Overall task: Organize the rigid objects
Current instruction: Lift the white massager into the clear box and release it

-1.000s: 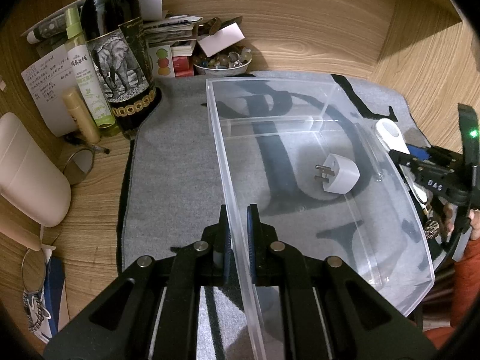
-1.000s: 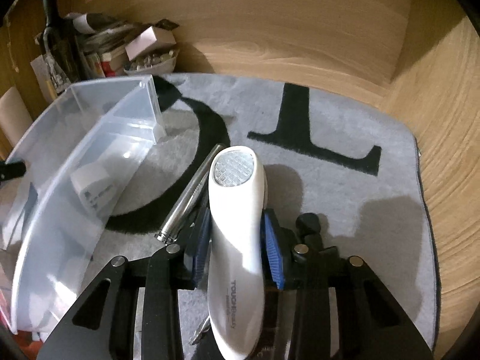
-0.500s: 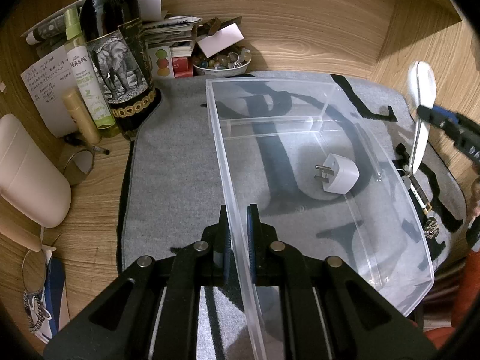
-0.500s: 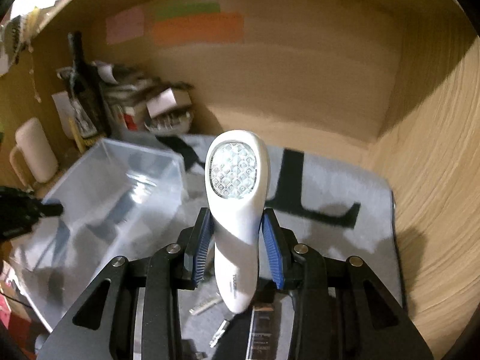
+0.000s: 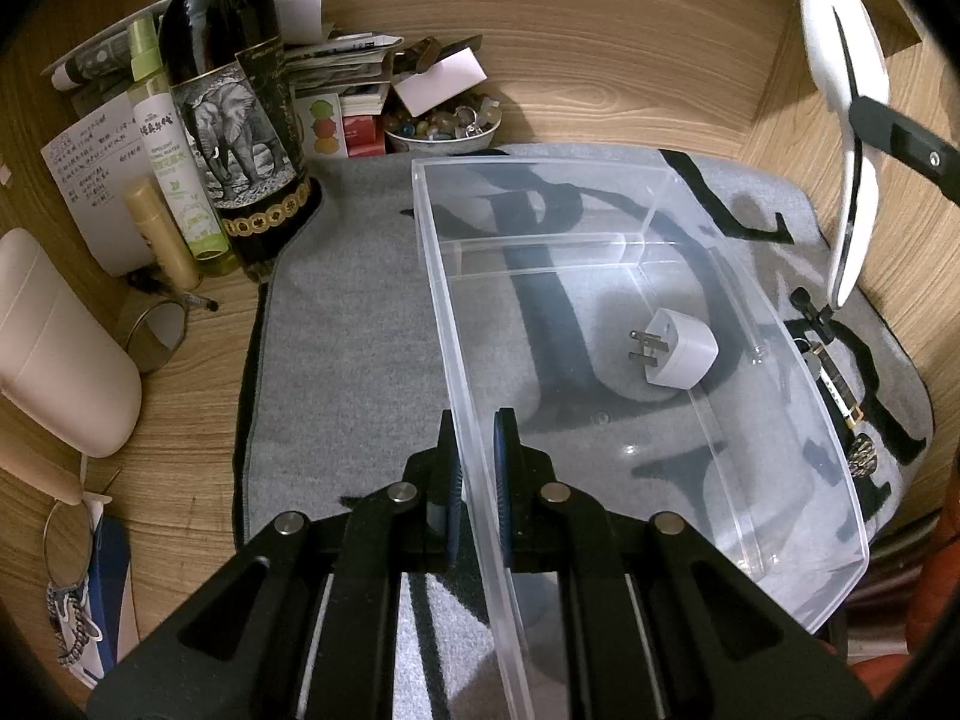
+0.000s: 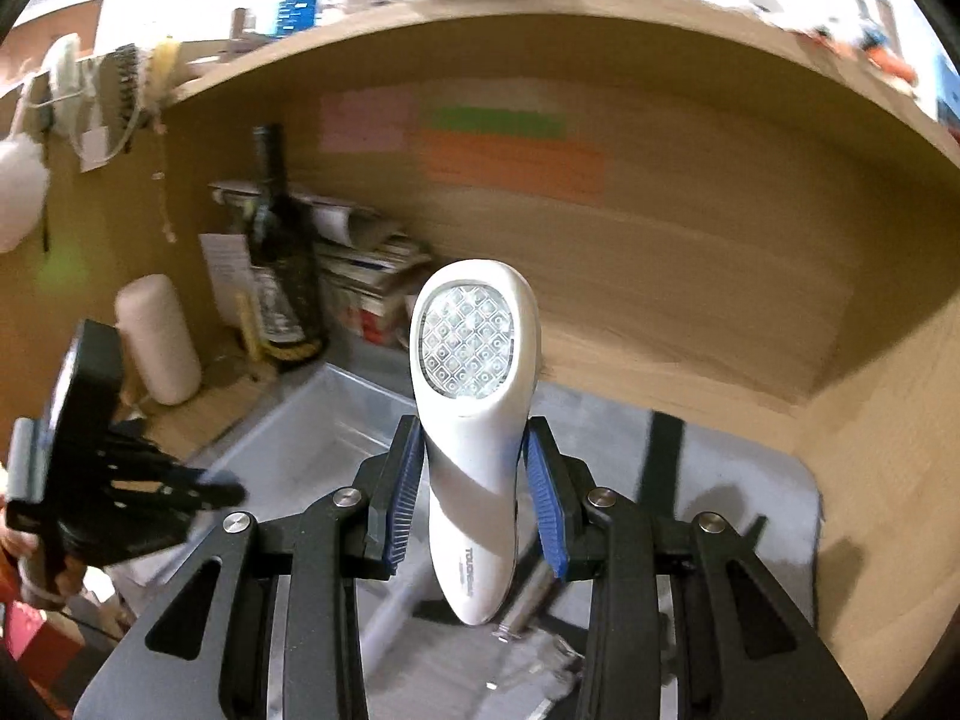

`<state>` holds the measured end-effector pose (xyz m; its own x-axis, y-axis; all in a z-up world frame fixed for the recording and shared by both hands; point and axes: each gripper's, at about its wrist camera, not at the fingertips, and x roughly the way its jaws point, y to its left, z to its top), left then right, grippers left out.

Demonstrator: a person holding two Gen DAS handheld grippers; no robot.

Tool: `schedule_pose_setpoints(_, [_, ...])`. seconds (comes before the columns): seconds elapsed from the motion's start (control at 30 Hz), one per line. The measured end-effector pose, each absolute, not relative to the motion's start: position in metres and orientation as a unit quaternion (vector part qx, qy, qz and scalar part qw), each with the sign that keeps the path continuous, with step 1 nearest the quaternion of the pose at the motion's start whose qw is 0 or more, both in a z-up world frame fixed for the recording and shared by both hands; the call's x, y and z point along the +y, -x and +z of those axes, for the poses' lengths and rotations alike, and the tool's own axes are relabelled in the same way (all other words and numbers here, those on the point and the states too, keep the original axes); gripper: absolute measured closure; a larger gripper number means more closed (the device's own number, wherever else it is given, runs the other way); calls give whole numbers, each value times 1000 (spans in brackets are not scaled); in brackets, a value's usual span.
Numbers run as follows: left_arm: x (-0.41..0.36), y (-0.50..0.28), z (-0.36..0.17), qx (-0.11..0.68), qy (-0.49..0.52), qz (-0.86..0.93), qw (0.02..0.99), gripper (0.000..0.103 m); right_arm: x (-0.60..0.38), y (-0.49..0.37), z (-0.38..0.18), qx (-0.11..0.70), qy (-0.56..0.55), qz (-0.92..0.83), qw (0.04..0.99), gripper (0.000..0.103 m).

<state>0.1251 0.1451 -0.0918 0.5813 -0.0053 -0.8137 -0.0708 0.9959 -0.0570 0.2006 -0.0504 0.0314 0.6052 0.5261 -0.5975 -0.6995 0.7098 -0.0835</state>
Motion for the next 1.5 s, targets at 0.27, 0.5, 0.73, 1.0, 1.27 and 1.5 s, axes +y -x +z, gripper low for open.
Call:
schedule_pose_setpoints(0.27, [143, -128, -91, 455, 44, 17, 889, 94, -9, -188, 19, 285, 170, 391, 858, 71])
schedule_pose_setpoints(0.5, [143, -127, -92, 452, 44, 14, 891, 94, 25, -186, -15, 329, 205, 411, 825, 71])
schedule_pose_setpoints(0.73, [143, -126, -93, 449, 45, 11, 892, 94, 47, -187, -48, 375, 245, 417, 791, 71])
schedule_pose_setpoints(1.0, [144, -124, -93, 448, 44, 8, 893, 93, 53, -191, -71, 420, 268, 418, 760, 71])
schedule_pose_setpoints(1.27, [143, -124, -94, 448, 44, 9, 893, 93, 55, -188, -74, 424, 288, 420, 749, 71])
schedule_pose_setpoints(1.5, [144, -123, -94, 448, 44, 8, 893, 93, 50, -189, -65, 411, 279, 414, 763, 58])
